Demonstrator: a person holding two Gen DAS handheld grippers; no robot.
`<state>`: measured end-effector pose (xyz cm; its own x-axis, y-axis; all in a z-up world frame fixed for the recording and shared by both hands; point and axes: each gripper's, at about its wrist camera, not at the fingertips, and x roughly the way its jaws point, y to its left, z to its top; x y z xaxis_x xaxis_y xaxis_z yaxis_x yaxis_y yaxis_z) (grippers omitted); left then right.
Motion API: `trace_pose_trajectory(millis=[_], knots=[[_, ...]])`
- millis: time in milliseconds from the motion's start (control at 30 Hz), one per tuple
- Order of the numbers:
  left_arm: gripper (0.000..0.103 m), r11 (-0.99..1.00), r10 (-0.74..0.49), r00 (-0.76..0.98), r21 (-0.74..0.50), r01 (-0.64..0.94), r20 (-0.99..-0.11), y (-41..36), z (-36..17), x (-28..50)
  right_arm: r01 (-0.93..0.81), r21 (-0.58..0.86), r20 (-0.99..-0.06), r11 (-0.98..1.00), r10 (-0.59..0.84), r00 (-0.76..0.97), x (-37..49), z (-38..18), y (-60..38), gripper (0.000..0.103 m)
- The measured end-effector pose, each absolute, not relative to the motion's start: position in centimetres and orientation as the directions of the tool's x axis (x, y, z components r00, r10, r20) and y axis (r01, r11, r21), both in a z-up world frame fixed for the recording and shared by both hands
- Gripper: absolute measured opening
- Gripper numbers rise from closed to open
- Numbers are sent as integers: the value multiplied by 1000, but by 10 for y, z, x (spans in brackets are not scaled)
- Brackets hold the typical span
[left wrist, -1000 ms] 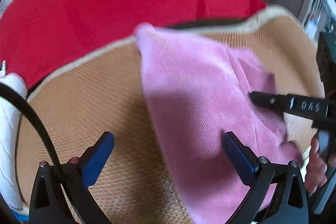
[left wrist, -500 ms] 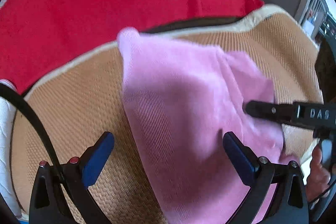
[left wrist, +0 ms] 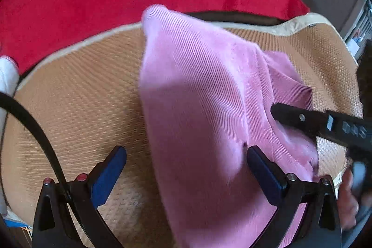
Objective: Fold large clothes
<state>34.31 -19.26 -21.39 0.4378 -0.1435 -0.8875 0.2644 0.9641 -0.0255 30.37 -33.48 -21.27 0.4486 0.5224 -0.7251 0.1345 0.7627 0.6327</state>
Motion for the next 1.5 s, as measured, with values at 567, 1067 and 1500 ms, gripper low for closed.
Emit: trace_pose_trajectory(millis=[567, 1067, 1500], knots=[[103, 934, -233, 553, -25, 357, -800, -154, -219, 348, 84, 617, -667, 783, 463, 584, 320, -175, -331, 31], [103, 929, -303, 602, -89, 359, -738, -113, -199, 307, 67, 522, -714, 850, 393, 579, 276, -167, -319, 39], [103, 891, -355, 495, -127, 436, -793, -124, -222, 280, -1, 363, -830, 932, 324, 455, 206, -191, -305, 38]])
